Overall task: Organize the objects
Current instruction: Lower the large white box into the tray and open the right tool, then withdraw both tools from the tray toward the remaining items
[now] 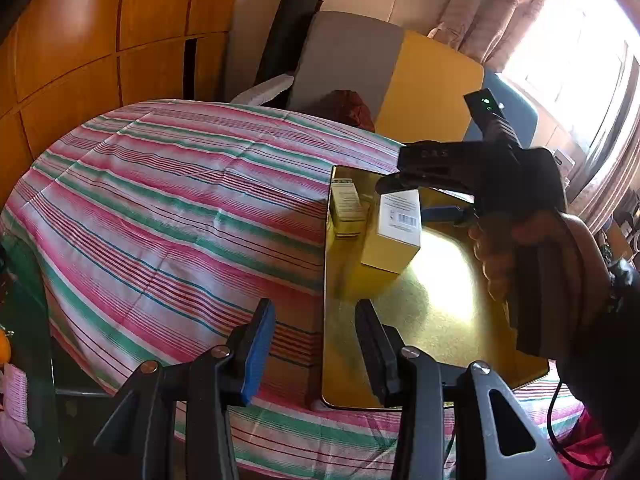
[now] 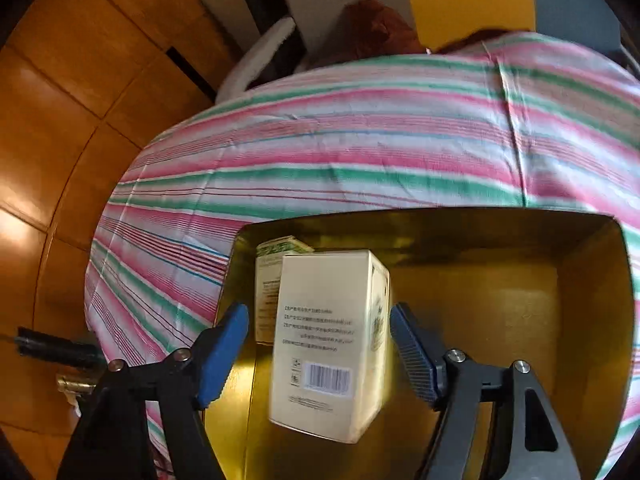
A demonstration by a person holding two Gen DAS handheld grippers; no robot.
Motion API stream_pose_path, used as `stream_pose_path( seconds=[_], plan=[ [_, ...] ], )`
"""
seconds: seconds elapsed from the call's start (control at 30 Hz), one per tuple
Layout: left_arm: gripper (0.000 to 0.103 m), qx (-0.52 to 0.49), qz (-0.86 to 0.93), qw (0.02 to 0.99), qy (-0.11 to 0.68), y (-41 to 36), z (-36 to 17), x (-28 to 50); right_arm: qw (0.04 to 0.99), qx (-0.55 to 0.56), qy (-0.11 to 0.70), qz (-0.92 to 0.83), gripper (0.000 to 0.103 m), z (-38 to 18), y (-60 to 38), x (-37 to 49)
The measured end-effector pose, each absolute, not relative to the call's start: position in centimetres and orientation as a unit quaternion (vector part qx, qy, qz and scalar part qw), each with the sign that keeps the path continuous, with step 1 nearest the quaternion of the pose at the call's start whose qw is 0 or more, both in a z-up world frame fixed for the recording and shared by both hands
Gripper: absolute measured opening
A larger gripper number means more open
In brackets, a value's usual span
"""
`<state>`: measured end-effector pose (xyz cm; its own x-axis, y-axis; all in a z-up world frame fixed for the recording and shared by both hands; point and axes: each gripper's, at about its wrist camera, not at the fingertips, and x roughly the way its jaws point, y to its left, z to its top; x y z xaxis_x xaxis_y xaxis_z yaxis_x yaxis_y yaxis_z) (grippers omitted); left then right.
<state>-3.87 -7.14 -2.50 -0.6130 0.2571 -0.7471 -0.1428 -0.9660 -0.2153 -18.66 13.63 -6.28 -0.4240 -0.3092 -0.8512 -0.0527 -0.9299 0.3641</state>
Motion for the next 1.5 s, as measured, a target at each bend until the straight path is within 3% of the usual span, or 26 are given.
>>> stream_pose_path(
  seconds=[0.53, 1.1, 1.5],
  plan=[
    [0.042, -0.409, 0.907, 0.093, -0.036, -5.0, -0.9, -1.8, 0.082, 0.489, -0.096, -0.863, 0.087, -5.2, 15.6, -12.3],
    [0.042, -0.408, 0.91, 0.07, -0.018, -3.9, -0.7, -0.6, 0.068, 0.445, -0.005, -0.893, 0.091, -4.4, 15.0, -7.0],
    [0.042, -0.422, 0.904, 0.067, -0.02, -3.7, -1.6, -0.5, 0.076, 0.418, 0.054, -0.904, 0.102, -3.8, 15.0, -3.1]
  ],
)
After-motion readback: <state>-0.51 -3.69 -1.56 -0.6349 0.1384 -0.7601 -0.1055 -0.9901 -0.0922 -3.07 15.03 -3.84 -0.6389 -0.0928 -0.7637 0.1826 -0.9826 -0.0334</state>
